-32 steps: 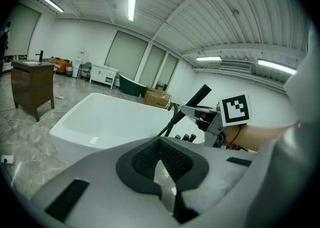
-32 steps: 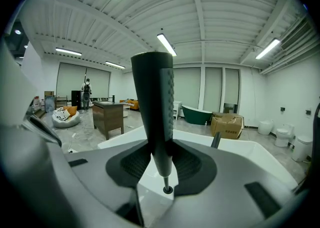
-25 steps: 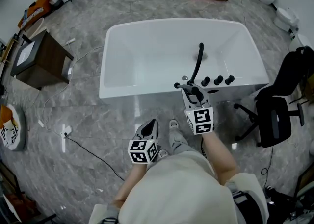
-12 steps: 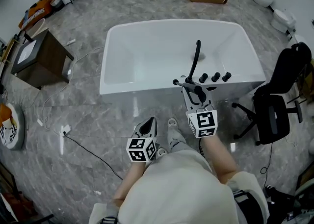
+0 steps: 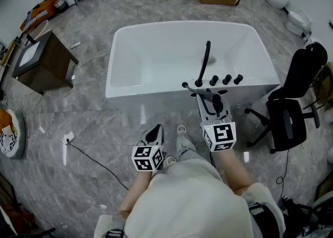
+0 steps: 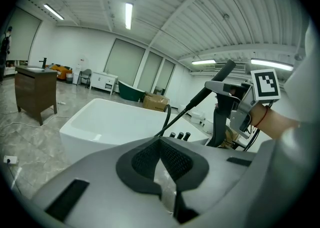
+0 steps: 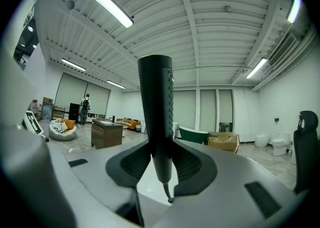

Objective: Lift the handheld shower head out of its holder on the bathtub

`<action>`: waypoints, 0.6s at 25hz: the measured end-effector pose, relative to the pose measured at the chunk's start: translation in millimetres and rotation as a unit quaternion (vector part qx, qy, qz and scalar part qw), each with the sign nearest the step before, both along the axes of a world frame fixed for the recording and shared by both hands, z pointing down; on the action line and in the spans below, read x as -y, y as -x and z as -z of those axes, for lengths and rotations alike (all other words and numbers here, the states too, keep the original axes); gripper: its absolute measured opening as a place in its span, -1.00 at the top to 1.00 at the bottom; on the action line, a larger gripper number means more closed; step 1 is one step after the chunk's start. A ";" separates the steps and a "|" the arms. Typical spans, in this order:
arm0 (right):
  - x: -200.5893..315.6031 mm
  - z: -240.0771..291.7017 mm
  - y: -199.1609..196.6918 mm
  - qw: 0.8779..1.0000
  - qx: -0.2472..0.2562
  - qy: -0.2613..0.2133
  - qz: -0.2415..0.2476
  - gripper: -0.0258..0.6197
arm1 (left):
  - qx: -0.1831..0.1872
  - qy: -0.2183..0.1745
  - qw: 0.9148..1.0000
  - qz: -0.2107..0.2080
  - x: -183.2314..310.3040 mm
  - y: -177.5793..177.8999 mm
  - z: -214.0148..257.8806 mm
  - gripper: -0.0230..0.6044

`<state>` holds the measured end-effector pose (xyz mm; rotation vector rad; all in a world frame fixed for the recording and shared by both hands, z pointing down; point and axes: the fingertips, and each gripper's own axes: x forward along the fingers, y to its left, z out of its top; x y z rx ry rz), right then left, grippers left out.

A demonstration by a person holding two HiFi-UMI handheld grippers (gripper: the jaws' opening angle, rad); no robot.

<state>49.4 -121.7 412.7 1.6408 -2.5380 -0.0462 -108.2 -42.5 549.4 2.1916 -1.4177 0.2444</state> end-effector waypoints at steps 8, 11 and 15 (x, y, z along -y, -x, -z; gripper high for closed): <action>-24.2 11.4 -3.4 1.000 0.009 -0.018 -0.004 0.48 | -0.001 -0.007 1.000 0.001 -9.1 2.2 1.7 0.86; -30.3 14.9 -0.7 1.000 0.010 -0.023 -0.003 0.48 | -0.003 -0.010 1.000 0.002 -10.2 5.3 3.4 0.86; -34.3 15.9 -1.0 0.999 0.017 -0.028 -0.002 0.48 | -0.003 -0.010 1.000 0.003 -11.4 5.6 2.7 0.86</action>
